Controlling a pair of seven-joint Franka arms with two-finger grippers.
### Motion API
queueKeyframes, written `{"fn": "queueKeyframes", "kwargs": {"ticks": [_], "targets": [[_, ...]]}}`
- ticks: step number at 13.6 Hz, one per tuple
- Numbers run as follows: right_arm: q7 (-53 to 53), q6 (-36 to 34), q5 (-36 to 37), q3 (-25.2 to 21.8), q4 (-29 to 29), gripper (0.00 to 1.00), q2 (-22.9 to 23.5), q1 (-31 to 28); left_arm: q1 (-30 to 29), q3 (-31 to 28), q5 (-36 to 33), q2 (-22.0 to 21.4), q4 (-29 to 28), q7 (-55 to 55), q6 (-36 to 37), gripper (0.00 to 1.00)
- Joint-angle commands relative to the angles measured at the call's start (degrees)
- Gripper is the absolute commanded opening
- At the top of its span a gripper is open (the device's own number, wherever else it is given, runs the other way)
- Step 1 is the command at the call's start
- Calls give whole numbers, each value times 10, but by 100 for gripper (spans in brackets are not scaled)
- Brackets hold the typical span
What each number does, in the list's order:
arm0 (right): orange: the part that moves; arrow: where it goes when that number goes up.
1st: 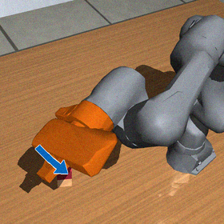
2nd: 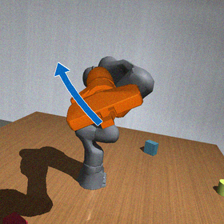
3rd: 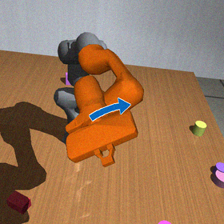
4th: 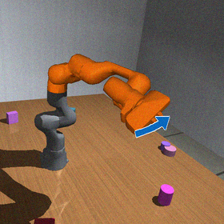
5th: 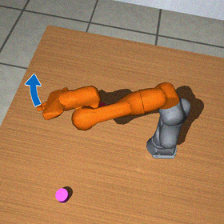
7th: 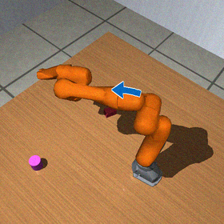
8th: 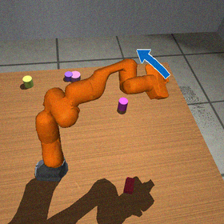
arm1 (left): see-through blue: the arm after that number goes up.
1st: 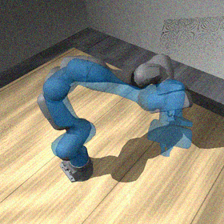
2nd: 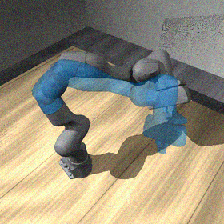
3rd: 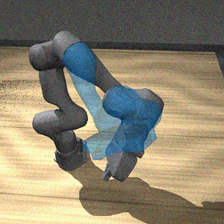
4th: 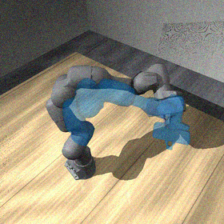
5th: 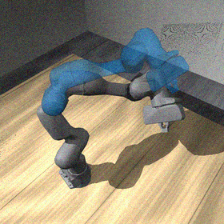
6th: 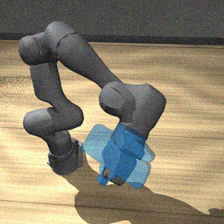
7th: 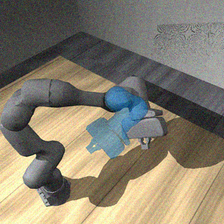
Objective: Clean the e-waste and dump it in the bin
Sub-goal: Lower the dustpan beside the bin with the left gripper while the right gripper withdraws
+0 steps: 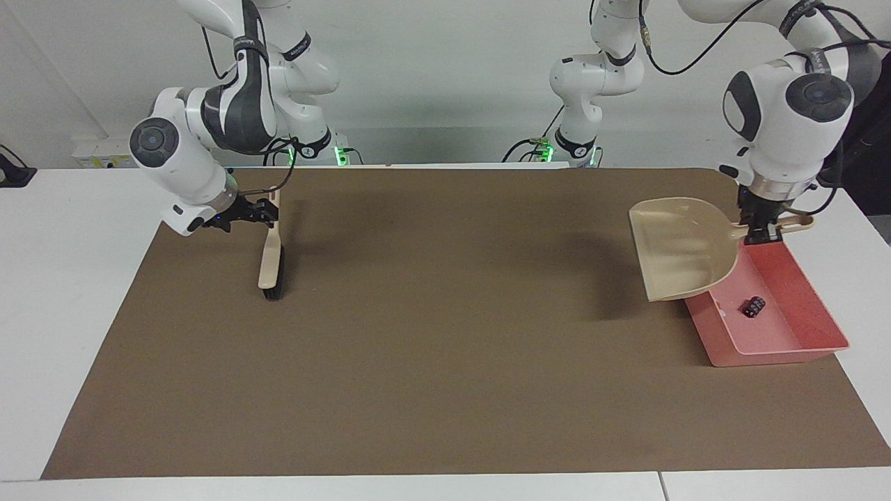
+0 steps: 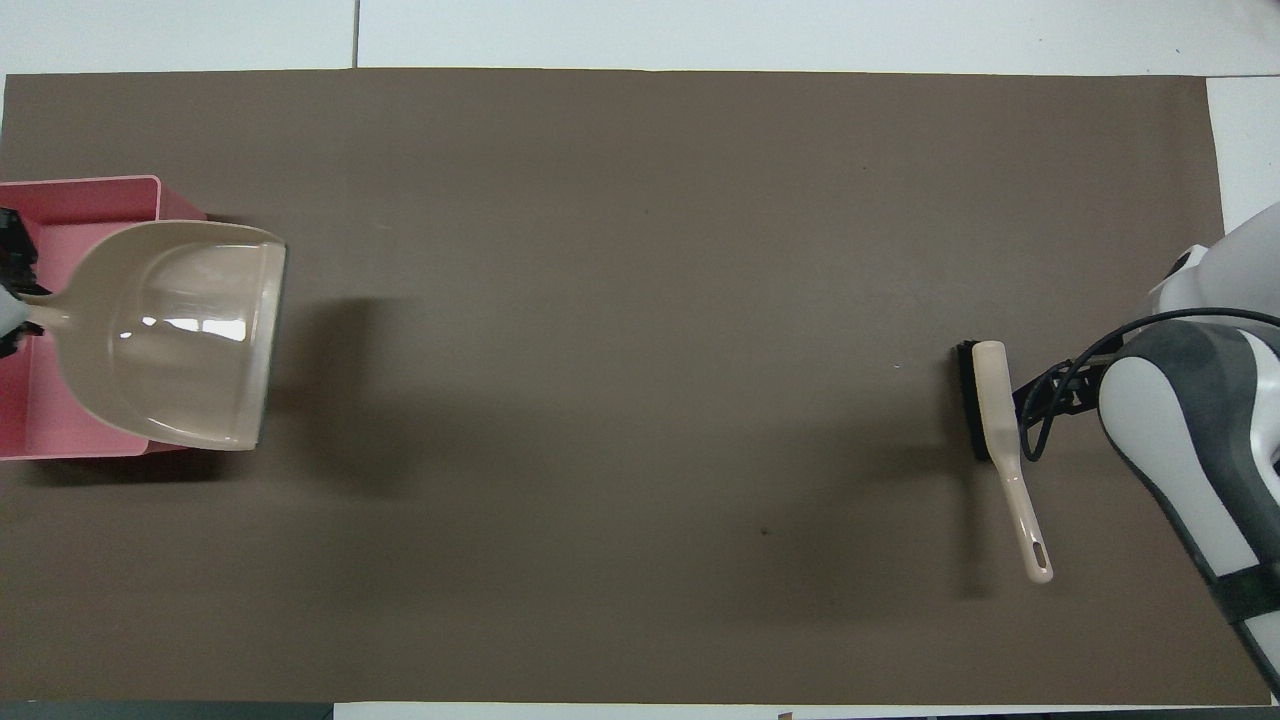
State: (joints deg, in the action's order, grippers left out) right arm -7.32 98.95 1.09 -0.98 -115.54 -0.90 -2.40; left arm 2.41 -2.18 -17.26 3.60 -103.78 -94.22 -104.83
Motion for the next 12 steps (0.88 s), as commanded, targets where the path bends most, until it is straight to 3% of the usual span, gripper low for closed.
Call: {"fn": "queueKeyframes", "kwargs": {"ticks": [1,5,12], "targets": [[-1,-32,3,3,57,99,12,-5,36,-8,36,-17,-70,39,-63,1],[10,-113,15,-3,166,99,27,-1,83,-8,36,11,-113,85,-135,1],[6,-248,27,-25,335,99,38,-8,84,-7,38,34,-138,85,-204,2]]}}
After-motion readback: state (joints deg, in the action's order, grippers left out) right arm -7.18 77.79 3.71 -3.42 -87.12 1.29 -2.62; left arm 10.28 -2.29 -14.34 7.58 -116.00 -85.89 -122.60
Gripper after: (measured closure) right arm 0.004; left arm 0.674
